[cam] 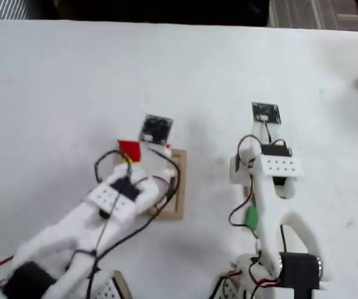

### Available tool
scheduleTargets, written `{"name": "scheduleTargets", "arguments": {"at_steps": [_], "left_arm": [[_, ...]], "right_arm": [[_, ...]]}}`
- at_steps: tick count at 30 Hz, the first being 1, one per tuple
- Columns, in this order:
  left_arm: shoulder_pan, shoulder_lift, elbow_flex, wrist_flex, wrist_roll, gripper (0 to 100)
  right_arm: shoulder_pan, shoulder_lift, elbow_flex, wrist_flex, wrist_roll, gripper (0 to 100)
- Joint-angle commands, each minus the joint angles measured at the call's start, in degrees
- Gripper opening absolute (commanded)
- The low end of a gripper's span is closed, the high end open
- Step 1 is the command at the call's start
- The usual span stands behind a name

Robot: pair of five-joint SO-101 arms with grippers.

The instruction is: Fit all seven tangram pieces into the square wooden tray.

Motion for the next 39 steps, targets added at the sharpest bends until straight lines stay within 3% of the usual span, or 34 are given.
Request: {"name": "scheduleTargets", "arguments": {"at_steps": [1,7,11,19,26,33,39], "left_arm": [[-2.1,-9.0,0.3,0.3,0.0,2],[-16.8,-8.4,-2.3,-6.6,6.1,2],[-20.7,2.1,-7.2,-10.6,6.1,2],[-20.9,24.0,-22.1,-10.5,6.1,2],[-19.3,25.0,-22.9,-9.0,6.0,2],[-12.2,24.8,-19.2,-7.1,5.9,2],[-11.6,24.8,-19.0,-7.2,3.9,2]], "right_arm": [[0.6,-0.2,-0.3,-0.8,0.7,2.1],[0.4,-0.2,-0.1,-0.8,0.7,2.1],[0.4,-0.2,-0.1,-0.8,0.7,2.1],[0.5,-0.2,0.0,-0.8,0.7,2.1],[0.5,-0.2,0.0,-0.8,0.7,2.1],[0.5,-0.2,-0.2,-0.8,0.7,2.1],[0.5,-0.2,-0.3,-0.8,1.2,2.1]]}}
